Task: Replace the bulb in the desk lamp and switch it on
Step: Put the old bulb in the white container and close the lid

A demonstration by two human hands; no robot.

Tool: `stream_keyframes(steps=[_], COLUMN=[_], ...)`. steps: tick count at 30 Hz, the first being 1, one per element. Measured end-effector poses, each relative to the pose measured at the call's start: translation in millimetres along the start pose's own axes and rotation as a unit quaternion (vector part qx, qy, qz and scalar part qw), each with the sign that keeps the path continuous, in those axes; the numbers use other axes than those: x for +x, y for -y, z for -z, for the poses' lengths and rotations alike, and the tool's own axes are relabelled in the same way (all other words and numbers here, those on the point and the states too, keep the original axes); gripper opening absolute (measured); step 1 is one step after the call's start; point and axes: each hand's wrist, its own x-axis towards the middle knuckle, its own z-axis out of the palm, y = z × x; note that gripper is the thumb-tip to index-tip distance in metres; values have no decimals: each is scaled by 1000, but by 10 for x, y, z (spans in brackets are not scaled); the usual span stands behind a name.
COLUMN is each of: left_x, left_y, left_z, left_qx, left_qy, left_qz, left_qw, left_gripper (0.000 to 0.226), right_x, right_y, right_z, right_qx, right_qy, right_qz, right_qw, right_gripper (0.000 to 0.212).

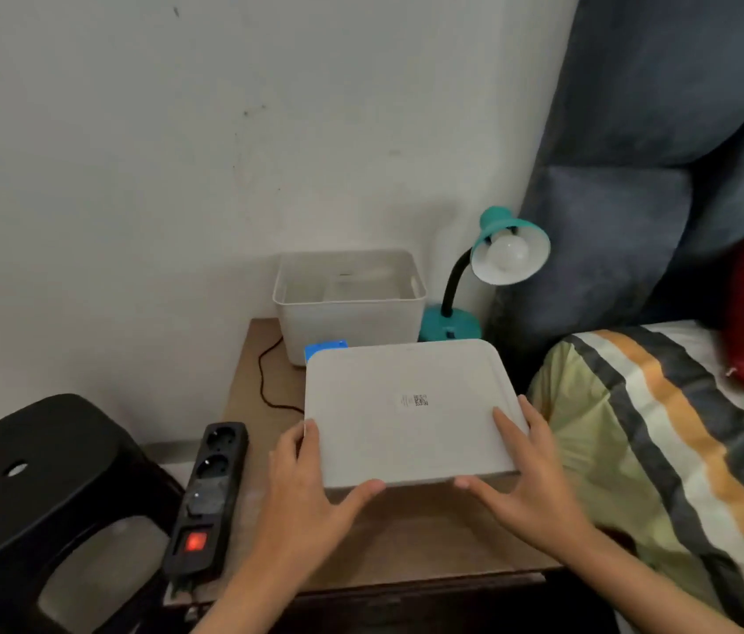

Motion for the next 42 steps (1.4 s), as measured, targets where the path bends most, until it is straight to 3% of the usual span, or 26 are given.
stream_keyframes(steps=[7, 14, 16, 20, 23, 29, 34, 38, 42], left_x=[-479, -391, -237, 331, 861, 1698, 2124, 2320, 2407], left_y=[310, 451, 421, 235, 90, 120, 163, 212, 309], left_z=[-432, -486, -411, -245, -150, 2, 47, 25, -27], left_qx=[67, 135, 120, 51, 18, 51, 75, 62, 43], left_qy=[103, 143, 119, -1, -69, -80, -64, -56, -61], left_qz=[56, 18, -1, -75, -79, 9, 75, 106, 107], left_qw=[991, 980, 986, 996, 994, 995, 992, 991, 991], left_gripper=[100, 89, 87, 62, 54, 77, 89, 93, 93], right_x=[-614, -515, -349, 114, 505, 1104, 1319, 1335, 1357], right_y=[-364, -351, -243, 81, 351, 435, 341, 264, 221], right_z=[-338, -410, -377, -481, -700, -1084, -1297, -1252, -968], right_qx=[-11, -82, -73, -25, 46, 22, 23, 95, 167], right_qy=[71, 140, 117, 61, 52, 93, 112, 63, -24], right_qz=[-49, -84, -80, -54, -50, -91, -84, -64, 35], right_qw=[996, 983, 987, 996, 996, 991, 990, 991, 985], right_gripper=[114, 125, 117, 78, 67, 69, 57, 42, 42])
